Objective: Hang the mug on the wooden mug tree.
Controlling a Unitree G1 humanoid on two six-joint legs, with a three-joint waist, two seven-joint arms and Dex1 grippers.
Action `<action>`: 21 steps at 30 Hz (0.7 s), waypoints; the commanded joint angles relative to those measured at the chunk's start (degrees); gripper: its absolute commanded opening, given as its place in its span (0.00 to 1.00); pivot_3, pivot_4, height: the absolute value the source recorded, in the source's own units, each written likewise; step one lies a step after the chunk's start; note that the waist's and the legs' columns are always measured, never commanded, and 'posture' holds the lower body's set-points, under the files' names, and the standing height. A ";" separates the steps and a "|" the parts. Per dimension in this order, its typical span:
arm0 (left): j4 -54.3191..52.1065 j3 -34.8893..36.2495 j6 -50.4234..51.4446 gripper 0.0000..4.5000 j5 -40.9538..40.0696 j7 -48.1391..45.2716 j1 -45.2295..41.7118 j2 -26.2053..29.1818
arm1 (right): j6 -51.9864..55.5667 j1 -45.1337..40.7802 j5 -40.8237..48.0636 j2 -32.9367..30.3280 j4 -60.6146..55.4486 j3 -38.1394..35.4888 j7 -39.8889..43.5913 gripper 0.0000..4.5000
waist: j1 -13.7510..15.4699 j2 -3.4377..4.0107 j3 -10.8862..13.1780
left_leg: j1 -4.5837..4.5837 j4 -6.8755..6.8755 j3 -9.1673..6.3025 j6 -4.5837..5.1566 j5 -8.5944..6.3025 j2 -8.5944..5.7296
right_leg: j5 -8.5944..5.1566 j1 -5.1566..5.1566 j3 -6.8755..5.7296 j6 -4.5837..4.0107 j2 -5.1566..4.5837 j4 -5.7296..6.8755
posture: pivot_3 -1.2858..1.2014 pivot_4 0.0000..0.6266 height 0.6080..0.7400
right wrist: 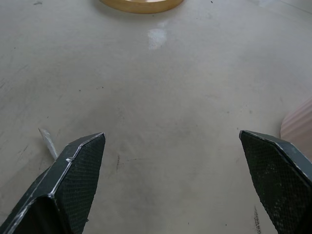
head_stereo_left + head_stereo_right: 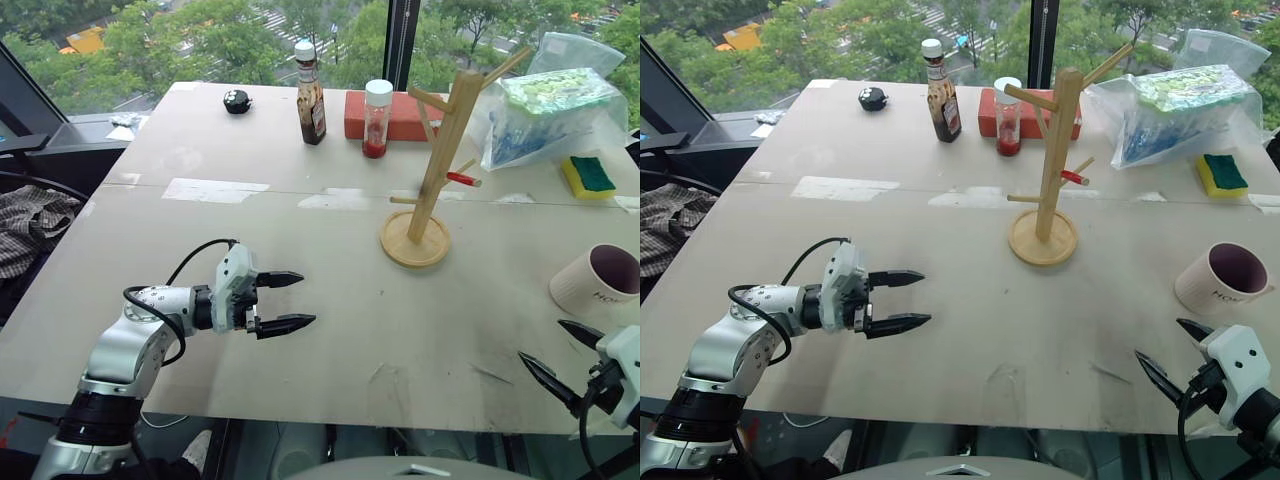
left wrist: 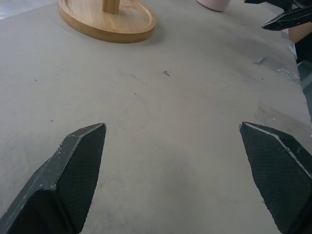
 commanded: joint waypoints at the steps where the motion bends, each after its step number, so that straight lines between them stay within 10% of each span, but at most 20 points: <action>1: -2.91 0.78 0.43 1.00 -2.45 -0.66 -2.18 -0.42 | -3.54 -1.07 1.66 1.47 3.27 -1.20 1.44 0.99 | 0.01 0.00 0.00 | 0.00 0.00 0.00 0.00 0.00 0.00 | 0.00 0.00 0.00 0.00 0.00 0.00 | 0.52 0.24 1.00; 11: -13.44 -3.76 5.80 1.00 -10.61 -5.24 -8.41 -2.67 | -15.63 -1.67 6.17 3.60 37.43 -16.84 4.21 0.99 | 1.00 0.07 -0.03 | 0.01 -0.05 0.07 0.01 -0.01 -0.01 | -0.02 0.03 0.07 -0.02 0.07 -0.16 | 0.52 0.24 1.00; 21: -13.12 -5.58 5.15 1.00 -9.82 -4.39 -12.21 -4.99 | -16.45 -13.94 6.81 -3.17 47.51 -18.81 1.42 0.99 | -0.20 0.23 -0.13 | 0.29 -0.02 0.37 0.06 -0.03 -0.02 | 0.01 0.04 0.73 -0.01 0.34 0.09 | 0.52 0.24 1.00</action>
